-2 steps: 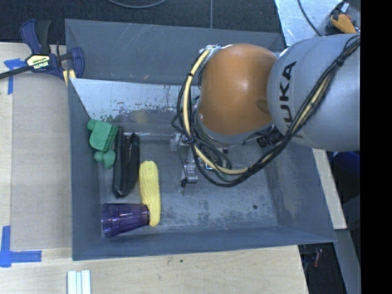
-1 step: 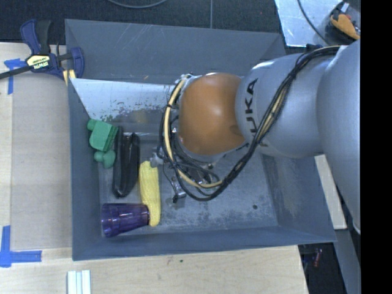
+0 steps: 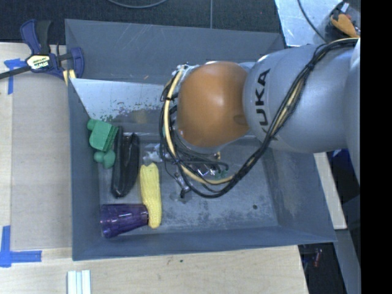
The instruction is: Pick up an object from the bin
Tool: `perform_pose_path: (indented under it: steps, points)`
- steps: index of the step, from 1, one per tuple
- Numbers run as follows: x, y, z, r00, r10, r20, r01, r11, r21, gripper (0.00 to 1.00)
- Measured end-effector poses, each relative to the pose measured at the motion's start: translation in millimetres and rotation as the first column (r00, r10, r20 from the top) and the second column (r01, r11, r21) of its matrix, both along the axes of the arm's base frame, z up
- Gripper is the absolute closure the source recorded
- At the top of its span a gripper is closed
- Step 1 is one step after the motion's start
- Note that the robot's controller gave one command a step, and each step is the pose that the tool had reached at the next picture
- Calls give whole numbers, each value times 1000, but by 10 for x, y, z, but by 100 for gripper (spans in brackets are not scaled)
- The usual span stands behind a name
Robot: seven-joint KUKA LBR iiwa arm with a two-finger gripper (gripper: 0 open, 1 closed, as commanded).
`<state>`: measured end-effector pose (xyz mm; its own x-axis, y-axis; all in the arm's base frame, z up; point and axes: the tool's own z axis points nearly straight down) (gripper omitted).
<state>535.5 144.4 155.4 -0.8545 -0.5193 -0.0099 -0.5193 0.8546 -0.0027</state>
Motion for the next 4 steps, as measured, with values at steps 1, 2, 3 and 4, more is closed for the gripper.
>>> perform_pose_path:
  steps: [1, 2, 3, 4]
  points:
    - [49, 40, -514, 946, 324, -7, -324, 946, -3, 0]
    - [252, 58, -832, 939, 345, 5, -345, 939, -2, 0]
    - [286, 142, -778, 761, 649, 21, -649, 761, -17, 100]
    - [286, 141, -777, 761, 648, 20, -648, 762, -17, 100]
